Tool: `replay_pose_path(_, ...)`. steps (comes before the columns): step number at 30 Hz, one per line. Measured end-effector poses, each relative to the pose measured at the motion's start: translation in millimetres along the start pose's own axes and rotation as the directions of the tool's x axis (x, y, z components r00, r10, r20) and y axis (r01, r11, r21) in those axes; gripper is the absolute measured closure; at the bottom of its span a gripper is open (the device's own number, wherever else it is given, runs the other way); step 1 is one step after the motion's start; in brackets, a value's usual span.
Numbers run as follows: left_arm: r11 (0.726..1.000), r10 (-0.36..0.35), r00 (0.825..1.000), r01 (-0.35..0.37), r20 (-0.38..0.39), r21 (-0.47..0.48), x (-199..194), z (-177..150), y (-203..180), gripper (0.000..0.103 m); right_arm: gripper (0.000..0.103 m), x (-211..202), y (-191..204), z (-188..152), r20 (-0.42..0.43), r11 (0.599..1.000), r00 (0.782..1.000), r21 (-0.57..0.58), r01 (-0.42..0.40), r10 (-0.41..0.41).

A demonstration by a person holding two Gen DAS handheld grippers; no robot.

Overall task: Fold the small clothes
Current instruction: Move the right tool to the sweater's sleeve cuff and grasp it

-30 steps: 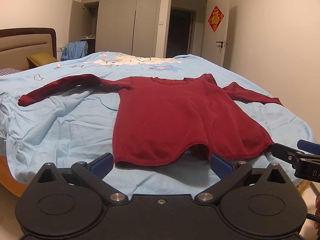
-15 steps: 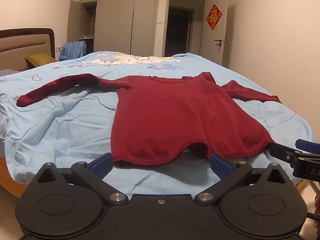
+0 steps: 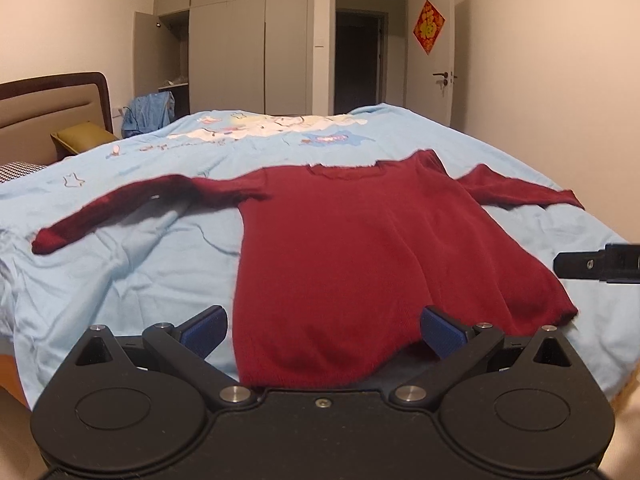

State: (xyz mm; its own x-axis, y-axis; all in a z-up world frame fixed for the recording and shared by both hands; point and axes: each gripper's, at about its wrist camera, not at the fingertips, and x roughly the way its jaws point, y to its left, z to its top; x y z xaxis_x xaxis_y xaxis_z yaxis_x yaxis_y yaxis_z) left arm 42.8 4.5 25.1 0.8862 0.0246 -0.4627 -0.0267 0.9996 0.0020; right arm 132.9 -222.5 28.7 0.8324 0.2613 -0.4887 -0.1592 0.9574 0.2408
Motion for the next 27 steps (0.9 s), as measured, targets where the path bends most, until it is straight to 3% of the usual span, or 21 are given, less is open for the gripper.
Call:
replay_pose_path(7,0.997,0.075,0.997,-0.075,-0.003,-0.019,30,44,12,0.001,0.0,20,-3,45,0.024,0.999,0.999,-0.009,0.042,-0.042)
replay_pose_path(12,0.992,0.117,0.993,-0.117,-0.02,-0.042,46,74,19,0.001,0.0,36,-9,69,-0.004,0.996,0.996,0.001,0.087,-0.087)
replay_pose_path(27,0.992,0.096,0.994,-0.1,-0.053,-0.073,97,135,3,0.001,0.0,61,-50,122,-0.047,0.988,0.988,0.038,0.147,-0.145)
